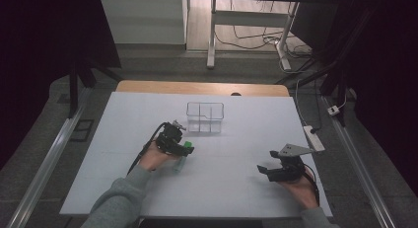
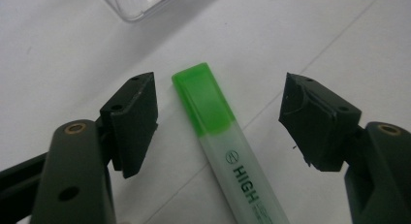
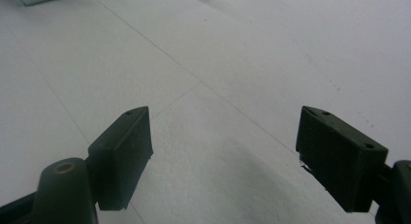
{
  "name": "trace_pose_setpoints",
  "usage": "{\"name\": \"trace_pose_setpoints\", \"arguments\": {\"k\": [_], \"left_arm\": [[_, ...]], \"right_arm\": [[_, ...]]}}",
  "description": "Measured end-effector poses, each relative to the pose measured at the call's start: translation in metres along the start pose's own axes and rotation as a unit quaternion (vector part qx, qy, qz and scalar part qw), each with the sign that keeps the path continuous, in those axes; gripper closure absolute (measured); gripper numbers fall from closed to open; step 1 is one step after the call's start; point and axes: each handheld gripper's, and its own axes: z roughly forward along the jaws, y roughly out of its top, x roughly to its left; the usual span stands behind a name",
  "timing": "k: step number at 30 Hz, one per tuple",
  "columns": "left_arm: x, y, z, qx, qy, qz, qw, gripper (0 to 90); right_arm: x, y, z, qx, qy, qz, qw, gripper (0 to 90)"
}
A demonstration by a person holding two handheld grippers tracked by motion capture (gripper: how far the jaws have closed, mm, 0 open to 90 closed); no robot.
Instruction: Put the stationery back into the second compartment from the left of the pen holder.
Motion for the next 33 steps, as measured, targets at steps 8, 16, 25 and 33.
{"name": "trace_pose_setpoints", "arguments": {"k": [8,16,25,33], "left_arm": [[0.001,0.003,0.015,0.014,0.013,-0.018,0.9997,32.8],[-0.008,0.004,0.023,0.030,0.046,-0.010,0.9984,39.8],[-0.010,0.002,0.023,0.022,0.064,-0.024,0.9974,52.8],[-0.010,0.002,0.022,0.018,0.069,-0.033,0.9969,61.6]], "right_arm": [[0.000,0.000,0.000,0.002,0.000,-0.003,1.0000,20.2],[0.000,0.000,0.000,0.003,-0.004,-0.004,1.0000,20.2],[0.001,0.000,0.002,0.008,-0.010,-0.005,0.9999,20.5],[0.000,0.001,-0.001,0.000,-0.025,0.000,0.9997,21.5]]}}
